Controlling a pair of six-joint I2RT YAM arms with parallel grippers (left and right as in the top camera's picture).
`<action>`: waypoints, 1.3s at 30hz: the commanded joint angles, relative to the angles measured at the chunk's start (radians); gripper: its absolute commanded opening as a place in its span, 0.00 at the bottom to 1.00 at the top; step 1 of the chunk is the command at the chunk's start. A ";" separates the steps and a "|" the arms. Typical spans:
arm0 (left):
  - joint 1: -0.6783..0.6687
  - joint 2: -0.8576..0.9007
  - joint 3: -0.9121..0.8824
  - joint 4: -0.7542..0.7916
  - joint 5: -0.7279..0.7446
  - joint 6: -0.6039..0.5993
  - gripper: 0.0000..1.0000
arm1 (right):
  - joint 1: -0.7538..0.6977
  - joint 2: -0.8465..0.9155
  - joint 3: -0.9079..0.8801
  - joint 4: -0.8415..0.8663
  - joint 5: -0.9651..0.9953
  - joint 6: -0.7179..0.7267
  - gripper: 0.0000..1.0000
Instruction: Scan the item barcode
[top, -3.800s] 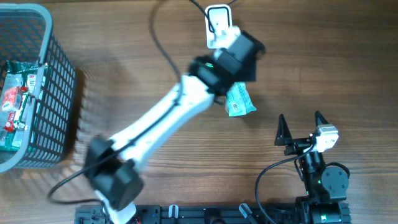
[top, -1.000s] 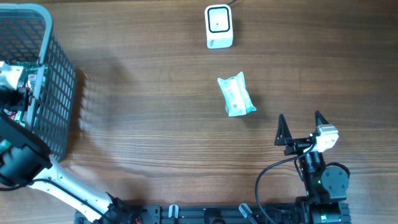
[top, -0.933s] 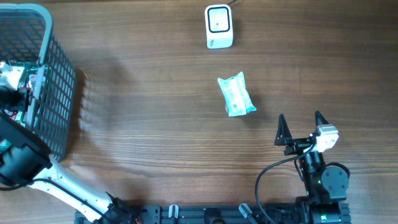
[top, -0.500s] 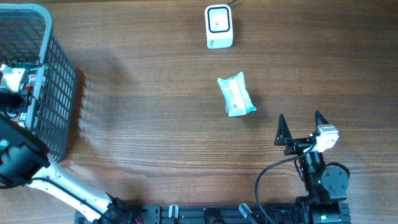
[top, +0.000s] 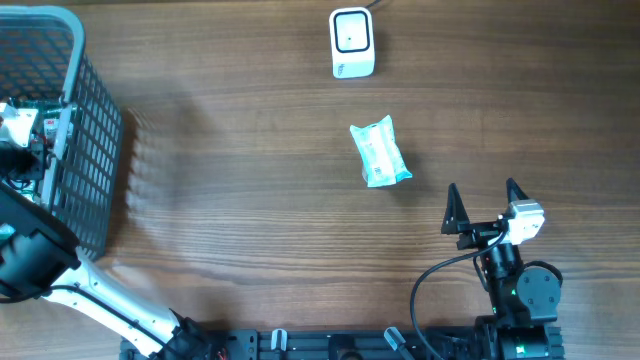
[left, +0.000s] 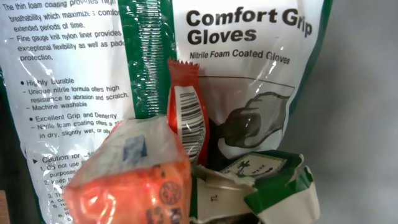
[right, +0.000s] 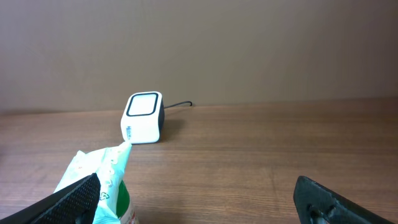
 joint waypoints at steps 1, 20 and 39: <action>0.007 0.074 -0.045 0.004 -0.010 -0.098 0.08 | -0.007 0.000 -0.001 0.002 0.016 0.008 1.00; -0.014 -0.490 0.069 0.150 -0.003 -0.684 0.04 | -0.007 0.000 -0.001 0.002 0.017 0.008 1.00; -0.531 -0.735 0.067 -0.150 -0.032 -1.116 0.04 | -0.007 0.000 -0.001 0.002 0.017 0.008 1.00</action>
